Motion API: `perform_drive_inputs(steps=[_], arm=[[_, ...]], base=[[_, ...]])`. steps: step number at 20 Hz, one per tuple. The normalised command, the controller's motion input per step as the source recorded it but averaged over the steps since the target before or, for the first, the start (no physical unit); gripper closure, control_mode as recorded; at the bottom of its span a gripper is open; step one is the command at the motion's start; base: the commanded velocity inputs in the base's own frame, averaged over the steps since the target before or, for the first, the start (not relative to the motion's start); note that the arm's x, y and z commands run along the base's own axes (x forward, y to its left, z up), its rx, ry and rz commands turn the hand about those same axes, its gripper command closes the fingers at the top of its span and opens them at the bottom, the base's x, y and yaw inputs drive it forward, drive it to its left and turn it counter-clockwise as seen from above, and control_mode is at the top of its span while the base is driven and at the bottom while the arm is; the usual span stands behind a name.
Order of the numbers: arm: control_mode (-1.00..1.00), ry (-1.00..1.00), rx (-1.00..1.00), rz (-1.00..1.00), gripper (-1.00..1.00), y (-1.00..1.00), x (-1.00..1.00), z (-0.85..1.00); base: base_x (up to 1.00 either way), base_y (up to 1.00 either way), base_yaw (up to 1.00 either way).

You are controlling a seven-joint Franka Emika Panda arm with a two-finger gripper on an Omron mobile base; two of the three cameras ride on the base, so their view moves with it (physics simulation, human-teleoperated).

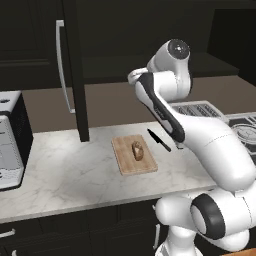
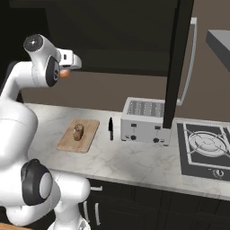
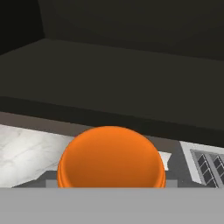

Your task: Pick the bread, place it on the cutting board, pick the jam, place it on the counter, and close the cabinet.

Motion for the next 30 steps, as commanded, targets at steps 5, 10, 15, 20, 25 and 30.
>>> perform_drive_inputs(steps=[5, 10, 15, 20, 25, 30], arm=[[-1.00, 0.00, 0.00, 0.00, 1.00, 0.24, -0.25, -0.26], [-1.00, 0.00, 0.00, 0.00, 1.00, 0.29, -0.15, -0.30], [-1.00, 0.00, 0.01, 0.00, 1.00, 0.25, -0.10, -0.23], [-1.00, 0.00, 0.08, 0.00, 1.00, 0.17, -0.07, -0.16], [-1.00, 0.00, 0.09, 0.00, 1.00, 0.18, -0.04, -0.17], [-1.00, 0.00, 0.05, 0.00, 1.00, 0.23, -0.01, -0.22]], base=[[0.00, 0.00, 0.00], [0.00, 0.00, 0.00], [0.00, 0.00, 0.00], [0.00, 0.00, 0.00], [0.00, 0.00, 0.00], [0.00, 0.00, 0.00]])
